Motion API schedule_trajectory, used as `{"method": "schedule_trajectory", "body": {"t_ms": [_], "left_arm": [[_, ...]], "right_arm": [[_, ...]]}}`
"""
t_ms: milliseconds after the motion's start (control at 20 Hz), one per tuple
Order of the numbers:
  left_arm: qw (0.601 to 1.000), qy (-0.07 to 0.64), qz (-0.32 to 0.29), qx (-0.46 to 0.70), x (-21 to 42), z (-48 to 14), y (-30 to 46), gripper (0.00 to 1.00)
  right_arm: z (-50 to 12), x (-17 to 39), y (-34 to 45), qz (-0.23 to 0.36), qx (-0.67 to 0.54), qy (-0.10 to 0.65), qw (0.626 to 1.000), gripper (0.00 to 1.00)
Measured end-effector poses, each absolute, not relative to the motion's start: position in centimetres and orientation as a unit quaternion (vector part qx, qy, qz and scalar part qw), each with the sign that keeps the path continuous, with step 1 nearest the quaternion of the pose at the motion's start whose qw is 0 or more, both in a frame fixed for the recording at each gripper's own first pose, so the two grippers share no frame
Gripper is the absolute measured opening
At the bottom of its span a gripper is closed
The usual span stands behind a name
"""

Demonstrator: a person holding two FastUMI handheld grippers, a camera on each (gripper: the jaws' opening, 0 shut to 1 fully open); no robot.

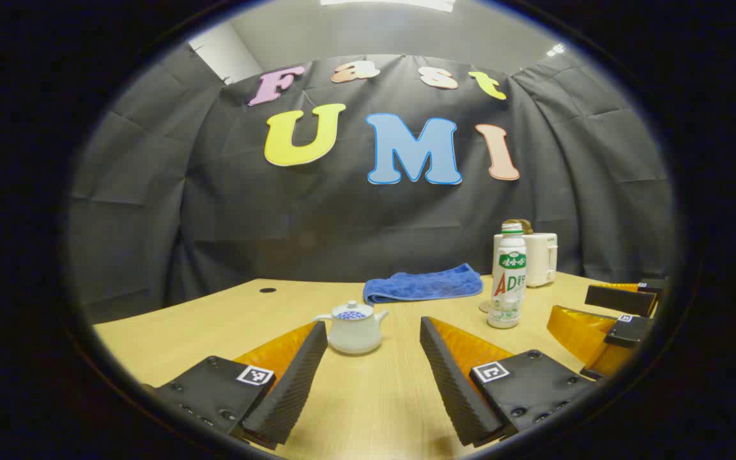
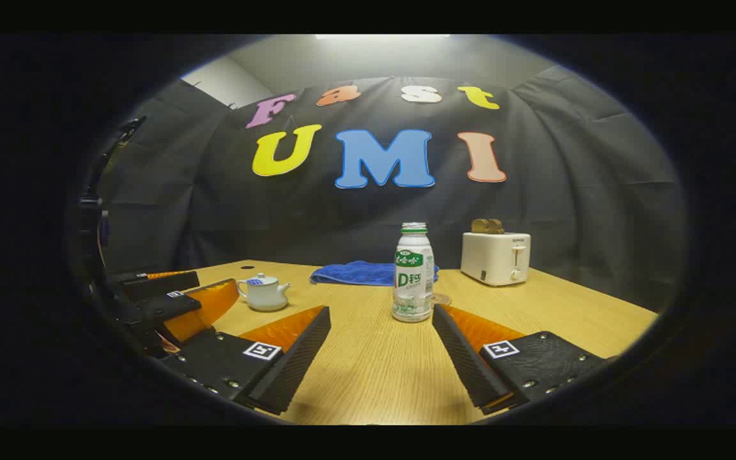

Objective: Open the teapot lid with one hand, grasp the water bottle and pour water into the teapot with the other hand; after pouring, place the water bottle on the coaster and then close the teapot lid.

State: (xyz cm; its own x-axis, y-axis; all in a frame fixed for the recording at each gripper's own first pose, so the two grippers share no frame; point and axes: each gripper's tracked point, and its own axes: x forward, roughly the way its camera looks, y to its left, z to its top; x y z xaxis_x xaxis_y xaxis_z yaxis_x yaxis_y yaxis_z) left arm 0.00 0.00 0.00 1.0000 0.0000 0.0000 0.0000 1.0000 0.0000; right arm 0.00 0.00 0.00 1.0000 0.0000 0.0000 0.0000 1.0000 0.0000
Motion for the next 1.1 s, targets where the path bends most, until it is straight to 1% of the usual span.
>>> {"method": "schedule_trajectory", "body": {"t_ms": [150, 250, 300, 400, 750, 950, 1100], "left_arm": [[1.0, 0.0, -0.031, 0.0, 0.3, -0.1, -1.3, 1.0], [0.999, -0.001, -0.045, -0.001, 0.5, 0.0, -1.9, 1.0], [0.999, -0.001, -0.046, 0.0, 0.4, 0.2, -1.9, 0.97], [0.999, -0.003, -0.042, 0.0, 0.5, 0.2, -1.6, 1.0], [1.0, -0.003, -0.027, 0.0, 0.7, 0.1, -1.2, 1.0], [1.0, -0.002, -0.023, -0.001, 0.8, 0.2, -1.0, 1.0], [1.0, -0.003, -0.022, 0.0, 1.2, 0.2, -0.7, 0.99]], "right_arm": [[-0.3, 0.2, -1.5, -0.05, 0.003, 0.005, 0.999, 0.99], [0.0, 0.3, -1.0, -0.043, 0.001, -0.001, 0.999, 0.99], [0.0, 0.3, -0.9, -0.04, 0.001, 0.0, 0.999, 0.99], [-0.1, 0.3, -1.1, -0.041, 0.001, 0.0, 0.999, 0.99], [0.0, 1.1, -0.7, -0.028, 0.001, -0.001, 1.0, 0.99], [0.0, 1.4, -0.9, -0.032, 0.001, -0.001, 0.999, 0.99], [0.0, 2.0, -0.4, -0.02, 0.0, 0.0, 1.0, 0.99]]}}
